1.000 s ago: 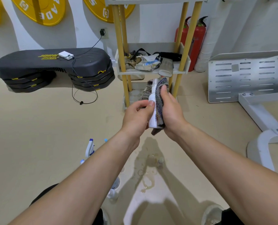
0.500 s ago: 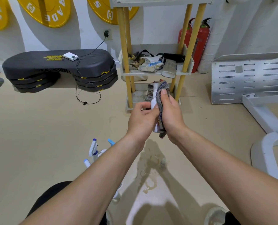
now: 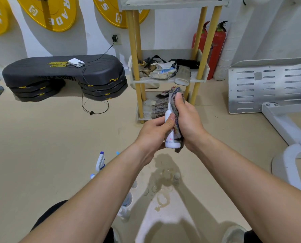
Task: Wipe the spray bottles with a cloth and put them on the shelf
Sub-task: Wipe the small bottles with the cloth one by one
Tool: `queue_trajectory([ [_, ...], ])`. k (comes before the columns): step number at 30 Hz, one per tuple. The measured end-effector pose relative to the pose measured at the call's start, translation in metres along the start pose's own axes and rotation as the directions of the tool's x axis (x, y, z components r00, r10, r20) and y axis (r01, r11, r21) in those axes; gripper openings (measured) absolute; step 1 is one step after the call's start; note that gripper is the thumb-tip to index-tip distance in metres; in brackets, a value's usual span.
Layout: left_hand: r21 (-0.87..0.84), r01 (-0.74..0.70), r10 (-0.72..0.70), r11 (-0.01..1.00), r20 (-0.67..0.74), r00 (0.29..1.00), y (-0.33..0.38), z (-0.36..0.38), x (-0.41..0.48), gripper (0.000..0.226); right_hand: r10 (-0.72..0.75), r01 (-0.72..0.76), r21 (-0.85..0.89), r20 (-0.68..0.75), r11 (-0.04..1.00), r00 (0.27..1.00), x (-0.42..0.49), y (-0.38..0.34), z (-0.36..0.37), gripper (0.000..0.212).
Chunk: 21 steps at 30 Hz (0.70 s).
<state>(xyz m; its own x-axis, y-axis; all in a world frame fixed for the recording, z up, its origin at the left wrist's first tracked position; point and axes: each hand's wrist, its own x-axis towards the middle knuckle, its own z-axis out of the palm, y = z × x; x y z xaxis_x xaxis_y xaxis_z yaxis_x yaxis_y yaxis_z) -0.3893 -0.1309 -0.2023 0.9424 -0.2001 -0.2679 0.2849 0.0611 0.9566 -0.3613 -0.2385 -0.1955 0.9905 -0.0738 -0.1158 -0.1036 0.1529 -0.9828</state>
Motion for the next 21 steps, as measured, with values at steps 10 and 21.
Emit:
queue_trajectory([
  [10, 0.309, 0.032, -0.114, 0.951, 0.252, 0.961, 0.013, -0.028, 0.002, 0.033, 0.073, -0.086, 0.067, 0.182, 0.994, 0.981, 0.007, -0.005, -0.016, 0.038],
  [21, 0.088, 0.168, -0.182, 0.982, 0.199, 0.963, 0.014, -0.036, 0.007, 0.057, 0.030, -0.061, 0.148, 0.203, 0.987, 0.979, 0.015, -0.013, -0.022, 0.036],
])
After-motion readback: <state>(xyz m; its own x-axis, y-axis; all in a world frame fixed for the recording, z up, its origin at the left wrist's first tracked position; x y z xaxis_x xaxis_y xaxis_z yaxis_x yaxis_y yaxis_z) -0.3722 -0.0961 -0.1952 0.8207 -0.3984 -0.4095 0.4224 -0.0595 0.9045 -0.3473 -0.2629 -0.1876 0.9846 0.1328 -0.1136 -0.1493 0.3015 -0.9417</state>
